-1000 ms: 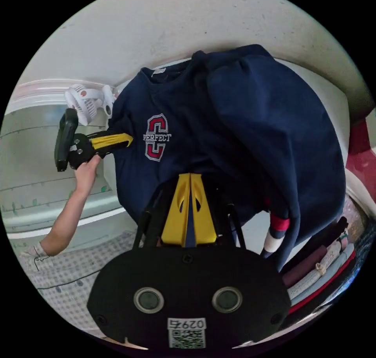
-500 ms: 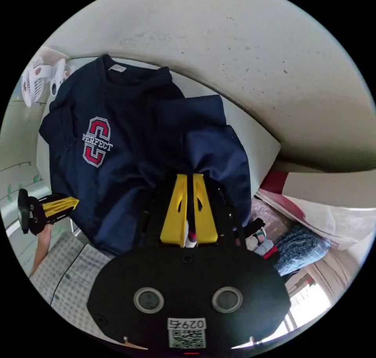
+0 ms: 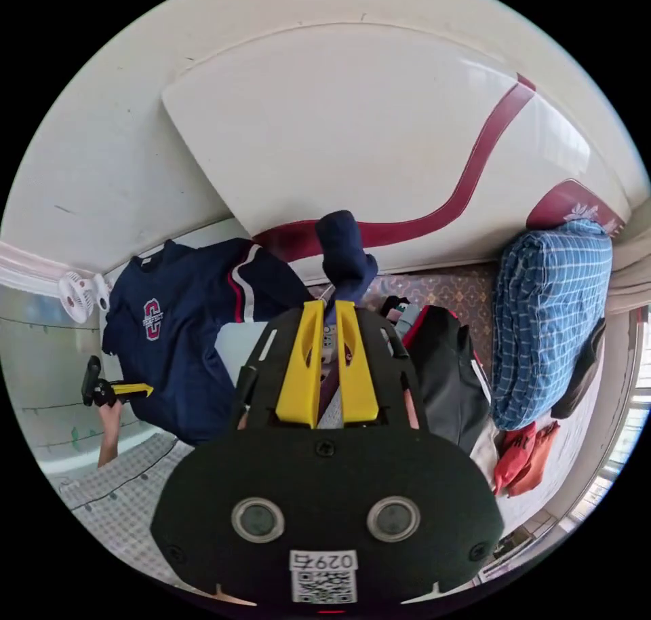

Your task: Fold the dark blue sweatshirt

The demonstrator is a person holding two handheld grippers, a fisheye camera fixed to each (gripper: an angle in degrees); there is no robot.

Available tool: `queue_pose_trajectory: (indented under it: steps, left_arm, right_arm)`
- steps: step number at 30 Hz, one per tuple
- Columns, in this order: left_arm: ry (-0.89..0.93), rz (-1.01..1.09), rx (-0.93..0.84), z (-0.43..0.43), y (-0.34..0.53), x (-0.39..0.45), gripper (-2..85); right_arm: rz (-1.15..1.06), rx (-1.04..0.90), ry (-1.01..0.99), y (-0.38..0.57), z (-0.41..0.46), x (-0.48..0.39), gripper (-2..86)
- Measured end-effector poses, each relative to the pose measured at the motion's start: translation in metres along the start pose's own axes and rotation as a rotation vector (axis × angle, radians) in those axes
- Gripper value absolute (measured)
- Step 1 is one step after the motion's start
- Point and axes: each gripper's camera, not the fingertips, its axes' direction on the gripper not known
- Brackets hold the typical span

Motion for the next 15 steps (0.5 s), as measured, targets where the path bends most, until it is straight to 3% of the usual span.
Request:
queue_pose_trajectory:
  steps: [4,8,11,15]
  left_arm:
    - [0.0,-0.151,0.191,-0.065,0.015,-0.036,-1.0]
    - [0.096,-0.151,0.124,-0.067,-0.001,-0.056,-1.0]
    - [0.034,-0.096,-0.014,-0.052,-0.009,-0.044,-1.0]
    - [-0.159,-0.057,0.065,-0.055,0.013,-0.018,-1.0]
  right_arm:
    - [-0.134,0.018,-0.163,0.046,0.018,-0.047,0.3]
    - [-0.335,-0.258,-0.332,0.061,0.102,-0.123,-0.2]
    - [-0.463,-0.367,-0.218,0.074,0.15,-0.174,-0.4]
    - [-0.526,-0.458,0.023,0.094,0.177,-0.198,-0.4]
